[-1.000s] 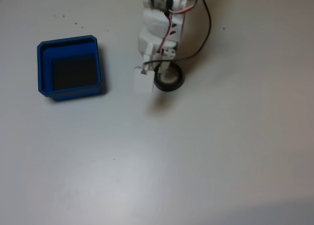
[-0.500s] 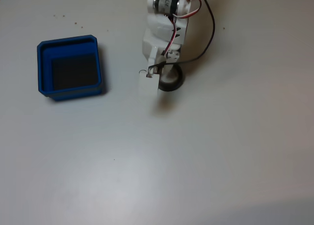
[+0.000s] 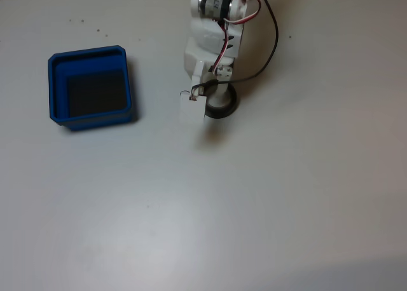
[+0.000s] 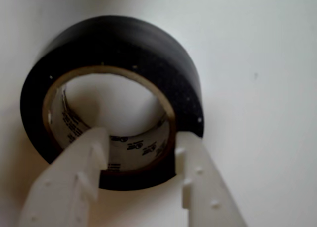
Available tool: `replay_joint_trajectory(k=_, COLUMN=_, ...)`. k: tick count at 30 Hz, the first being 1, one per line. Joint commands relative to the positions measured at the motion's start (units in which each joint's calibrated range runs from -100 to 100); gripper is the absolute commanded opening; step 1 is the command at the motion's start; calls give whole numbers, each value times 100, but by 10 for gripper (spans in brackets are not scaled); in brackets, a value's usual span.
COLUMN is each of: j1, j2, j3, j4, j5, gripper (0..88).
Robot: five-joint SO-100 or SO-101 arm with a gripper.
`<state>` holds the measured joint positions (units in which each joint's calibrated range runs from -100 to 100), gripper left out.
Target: Pick the black tape roll and drop it in the blue box
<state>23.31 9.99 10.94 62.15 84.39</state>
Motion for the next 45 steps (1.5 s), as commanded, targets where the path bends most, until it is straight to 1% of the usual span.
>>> replay_joint_trajectory(k=1, j1=88, j2=-79, j3=-375, j4=64, j5=2, gripper=133)
replay_joint_trajectory(k=30, j1=234, j2=-88, j3=-411, j4=6, j5=-42, gripper=136)
replay_joint_trajectory(k=37, j1=234, j2=-96, j3=-411, j4=6, j5=-42, gripper=196)
replay_joint_trajectory(k=45, j1=400, j2=-96, j3=-411, j4=-2, j5=-25, gripper=196)
